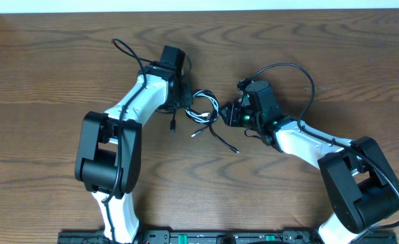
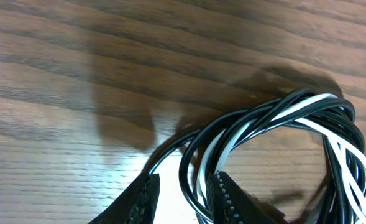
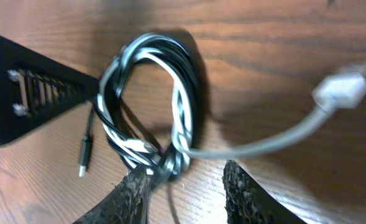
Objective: Untangle cables
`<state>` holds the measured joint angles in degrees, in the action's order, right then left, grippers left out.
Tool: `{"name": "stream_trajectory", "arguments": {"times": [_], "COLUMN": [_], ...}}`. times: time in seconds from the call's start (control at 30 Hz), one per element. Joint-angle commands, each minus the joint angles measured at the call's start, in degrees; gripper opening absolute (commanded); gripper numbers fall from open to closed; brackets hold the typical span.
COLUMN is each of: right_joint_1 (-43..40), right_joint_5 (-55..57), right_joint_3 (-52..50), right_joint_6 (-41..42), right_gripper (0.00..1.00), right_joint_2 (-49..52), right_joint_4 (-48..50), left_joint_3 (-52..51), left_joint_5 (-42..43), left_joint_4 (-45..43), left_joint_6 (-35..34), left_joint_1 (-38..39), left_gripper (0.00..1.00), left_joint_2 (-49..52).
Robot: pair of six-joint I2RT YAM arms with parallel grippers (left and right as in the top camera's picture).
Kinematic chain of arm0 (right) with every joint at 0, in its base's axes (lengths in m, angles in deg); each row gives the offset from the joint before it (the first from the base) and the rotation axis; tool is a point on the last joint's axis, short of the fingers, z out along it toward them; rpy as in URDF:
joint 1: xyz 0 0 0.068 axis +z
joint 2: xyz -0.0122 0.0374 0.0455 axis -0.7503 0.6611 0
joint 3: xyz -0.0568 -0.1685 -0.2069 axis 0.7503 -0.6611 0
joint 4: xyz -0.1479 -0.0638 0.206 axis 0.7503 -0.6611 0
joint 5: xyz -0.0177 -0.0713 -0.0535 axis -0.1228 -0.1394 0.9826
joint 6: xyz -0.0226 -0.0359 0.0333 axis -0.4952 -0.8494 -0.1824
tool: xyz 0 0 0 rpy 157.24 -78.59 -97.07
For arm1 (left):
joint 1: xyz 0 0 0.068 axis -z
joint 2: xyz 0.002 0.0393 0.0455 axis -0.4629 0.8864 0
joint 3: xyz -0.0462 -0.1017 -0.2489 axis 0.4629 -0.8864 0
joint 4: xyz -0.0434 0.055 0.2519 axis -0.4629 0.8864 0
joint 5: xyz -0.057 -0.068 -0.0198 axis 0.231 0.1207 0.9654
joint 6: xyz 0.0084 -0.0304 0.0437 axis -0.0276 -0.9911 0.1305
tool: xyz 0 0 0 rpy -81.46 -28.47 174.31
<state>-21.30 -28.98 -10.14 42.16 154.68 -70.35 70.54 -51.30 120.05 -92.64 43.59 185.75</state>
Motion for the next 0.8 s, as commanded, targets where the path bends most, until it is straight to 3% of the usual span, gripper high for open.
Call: {"name": "stream_trajectory", "arguments": {"times": [0.0, 0.27, 0.43, 0.53, 0.73, 0.77], "right_joint_1": [0.57, 1.86, 1.88, 1.88, 1.97, 1.99], "right_joint_5": [2.93, 7.58, 8.57, 12.66, 21.09, 22.95], "right_joint_3": [-0.02, -0.02, -0.02, -0.04, -0.04, -0.02], "right_joint_6": [0.55, 0.26, -3.39, -3.34, -0.66, -0.07], "right_gripper": [0.36, 0.34, 0.31, 0.35, 0.35, 0.36], "right_joint_2": [0.44, 1.18, 1.2, 1.2, 1.2, 1.22], "right_joint_4": [0.33, -2.4, -2.67, -2.64, -2.34, -2.38], "left_joint_3": [-0.37, -2.05, -1.99, -1.66, -1.79, -1.79], "left_joint_5": [-0.57, 2.4, 5.03, 11.47, 11.28, 11.28], "left_joint_4": [-0.02, -2.14, -2.19, -3.02, -2.73, -2.36], "left_joint_6": [-0.11, -2.45, -0.76, 5.53, 5.49, 5.51], "left_joint_1": [0.85, 0.85, 0.79, 0.79, 0.85, 0.85], "left_gripper": [0.31, 0.31, 0.2, 0.2, 0.21, 0.29], "left_joint_2": [0.85, 0.85, 0.83, 0.83, 0.85, 0.85]}}
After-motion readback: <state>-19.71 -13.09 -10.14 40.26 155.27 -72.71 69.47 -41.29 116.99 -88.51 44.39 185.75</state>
